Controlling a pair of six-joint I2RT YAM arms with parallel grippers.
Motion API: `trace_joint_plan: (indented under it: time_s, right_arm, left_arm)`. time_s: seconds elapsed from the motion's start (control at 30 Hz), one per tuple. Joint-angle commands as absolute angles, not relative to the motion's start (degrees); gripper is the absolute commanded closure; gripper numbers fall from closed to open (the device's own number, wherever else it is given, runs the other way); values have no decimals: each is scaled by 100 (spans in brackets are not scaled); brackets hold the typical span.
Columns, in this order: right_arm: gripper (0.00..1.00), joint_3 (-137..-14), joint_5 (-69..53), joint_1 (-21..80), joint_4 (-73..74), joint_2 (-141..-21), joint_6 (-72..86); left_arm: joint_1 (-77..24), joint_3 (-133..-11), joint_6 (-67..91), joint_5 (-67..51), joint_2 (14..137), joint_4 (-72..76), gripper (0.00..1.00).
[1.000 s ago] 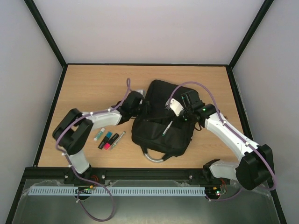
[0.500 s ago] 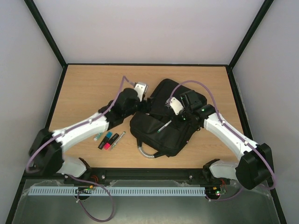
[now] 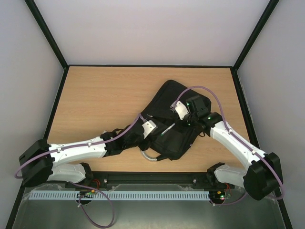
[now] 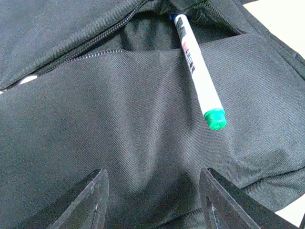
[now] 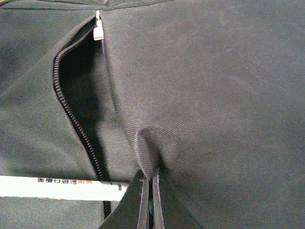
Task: Pack the student bag
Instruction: Adjust the stationery in the student bag.
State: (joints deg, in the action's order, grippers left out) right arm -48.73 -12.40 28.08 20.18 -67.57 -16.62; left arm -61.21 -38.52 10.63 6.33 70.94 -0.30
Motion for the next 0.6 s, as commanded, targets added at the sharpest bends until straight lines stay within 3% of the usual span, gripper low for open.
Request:
trace_joint_plan:
  time_s: [0.0, 0.57]
  right_arm:
    - [99, -4698, -1223, 2728, 1882, -6571, -1661]
    - [99, -4699, -1280, 2698, 1890, -6566, -1670]
  left_arm:
    - [-6152, -3924, 890, 711, 7243, 300, 45]
    - [-6266, -4658, 305, -91, 7967, 471, 51]
